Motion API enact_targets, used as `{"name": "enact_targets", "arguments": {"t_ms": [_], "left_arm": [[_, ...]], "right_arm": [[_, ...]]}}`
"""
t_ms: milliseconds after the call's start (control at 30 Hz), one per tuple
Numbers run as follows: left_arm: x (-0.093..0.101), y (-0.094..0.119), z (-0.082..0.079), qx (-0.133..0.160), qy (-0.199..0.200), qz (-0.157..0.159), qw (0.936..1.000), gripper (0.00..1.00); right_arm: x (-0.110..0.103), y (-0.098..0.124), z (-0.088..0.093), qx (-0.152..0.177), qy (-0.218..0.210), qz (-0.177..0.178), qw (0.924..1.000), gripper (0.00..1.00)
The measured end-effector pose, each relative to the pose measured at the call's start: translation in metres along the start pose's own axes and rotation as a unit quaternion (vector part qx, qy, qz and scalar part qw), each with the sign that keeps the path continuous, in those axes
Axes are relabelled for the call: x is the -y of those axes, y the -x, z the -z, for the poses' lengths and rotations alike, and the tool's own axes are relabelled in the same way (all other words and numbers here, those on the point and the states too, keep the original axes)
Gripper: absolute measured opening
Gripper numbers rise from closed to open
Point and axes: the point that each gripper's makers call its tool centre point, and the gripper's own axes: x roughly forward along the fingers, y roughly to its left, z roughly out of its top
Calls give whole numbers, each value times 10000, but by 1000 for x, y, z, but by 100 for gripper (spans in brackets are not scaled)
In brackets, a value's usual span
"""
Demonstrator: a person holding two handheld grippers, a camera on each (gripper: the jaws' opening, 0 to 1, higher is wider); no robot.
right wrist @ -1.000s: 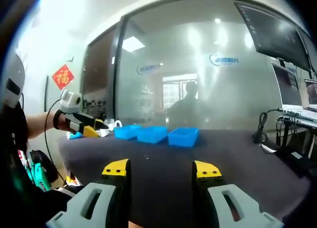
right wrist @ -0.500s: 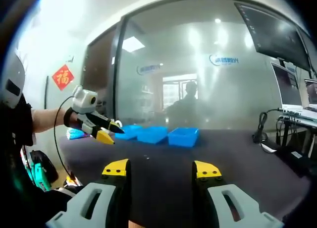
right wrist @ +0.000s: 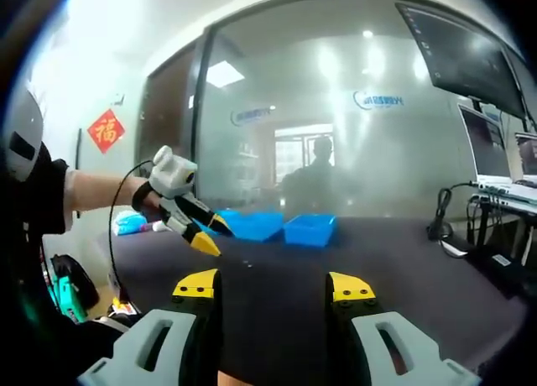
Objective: Sort the screws, nuts, and washers into the corresponding bins
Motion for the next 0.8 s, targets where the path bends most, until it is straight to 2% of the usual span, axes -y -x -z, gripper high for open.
{"name": "enact_targets", "arguments": {"t_ms": [100, 233, 300, 367, 467, 533, 800], "left_arm": [[2, -6, 1, -183, 11, 98, 9998, 41], [4, -11, 7, -599, 113, 318, 9976, 36], [-1, -16, 8, -677, 219, 310, 9970, 36], [-7, -21, 11, -804, 132, 238, 9964, 36], [-11, -29, 12, -877, 62, 194, 9959, 34], [-19, -34, 9, -837, -8, 138, 9964, 28], [-22, -46, 27, -1180, 73, 250, 9927, 28]], "right_arm": [[0, 0, 1, -14, -3, 9, 10000, 45], [-1, 1, 2, -17, -25, 3, 10000, 45], [-1, 1, 4, -27, -32, 5, 10000, 45], [-1, 0, 5, -30, -43, 9, 10000, 45], [-1, 0, 5, -21, -62, 14, 10000, 45], [0, 0, 5, -21, -63, 28, 10000, 45], [4, 2, 6, -19, -102, 79, 9999, 45]]}}
